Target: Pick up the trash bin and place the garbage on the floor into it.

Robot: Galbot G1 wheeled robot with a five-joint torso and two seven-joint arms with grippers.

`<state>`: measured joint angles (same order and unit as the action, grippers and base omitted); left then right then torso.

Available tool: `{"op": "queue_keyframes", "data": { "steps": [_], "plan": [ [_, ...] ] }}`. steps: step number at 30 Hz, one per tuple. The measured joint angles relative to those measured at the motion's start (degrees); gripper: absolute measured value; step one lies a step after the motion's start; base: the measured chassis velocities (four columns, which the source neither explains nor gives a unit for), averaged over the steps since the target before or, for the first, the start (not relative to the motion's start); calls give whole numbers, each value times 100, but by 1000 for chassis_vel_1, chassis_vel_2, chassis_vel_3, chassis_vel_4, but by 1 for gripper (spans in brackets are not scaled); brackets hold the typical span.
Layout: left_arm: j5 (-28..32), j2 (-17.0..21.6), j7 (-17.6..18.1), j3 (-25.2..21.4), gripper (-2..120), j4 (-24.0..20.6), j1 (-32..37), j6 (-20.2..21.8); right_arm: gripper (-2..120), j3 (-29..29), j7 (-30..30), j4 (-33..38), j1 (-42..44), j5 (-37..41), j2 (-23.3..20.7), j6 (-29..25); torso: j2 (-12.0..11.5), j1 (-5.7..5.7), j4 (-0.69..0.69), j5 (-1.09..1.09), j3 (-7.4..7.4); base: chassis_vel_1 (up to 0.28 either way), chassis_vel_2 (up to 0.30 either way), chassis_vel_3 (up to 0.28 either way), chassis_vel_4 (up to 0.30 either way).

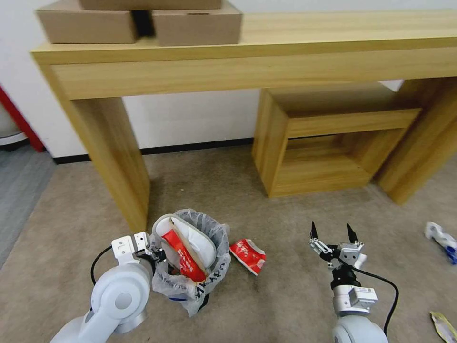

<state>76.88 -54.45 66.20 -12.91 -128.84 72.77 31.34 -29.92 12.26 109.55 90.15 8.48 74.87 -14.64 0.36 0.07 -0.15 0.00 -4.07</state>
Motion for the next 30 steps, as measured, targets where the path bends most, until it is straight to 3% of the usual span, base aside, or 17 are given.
{"op": "queue_keyframes", "data": {
  "steps": [6,14,18,30],
  "plan": [
    [-46,61,2,-103,0,-95,129,0,100,159,31,-12,-70,245,-234,69,0,0,4,0,0,0,0,0,0],
    [-101,104,120,-282,0,-177,355,-61,100,752,-387,-322,-593,1312,-1114,-136,1,0,2,2,0,0,0,0,0],
    [-180,135,97,-385,0,-178,458,-121,100,920,-394,-473,-877,1374,-1461,-142,1,0,3,0,0,0,0,0,0],
    [-252,19,87,-410,0,-99,456,-143,100,1549,-533,-892,-1400,1303,-1409,-408,1,0,1,0,0,0,0,0,0]
  ]
}}
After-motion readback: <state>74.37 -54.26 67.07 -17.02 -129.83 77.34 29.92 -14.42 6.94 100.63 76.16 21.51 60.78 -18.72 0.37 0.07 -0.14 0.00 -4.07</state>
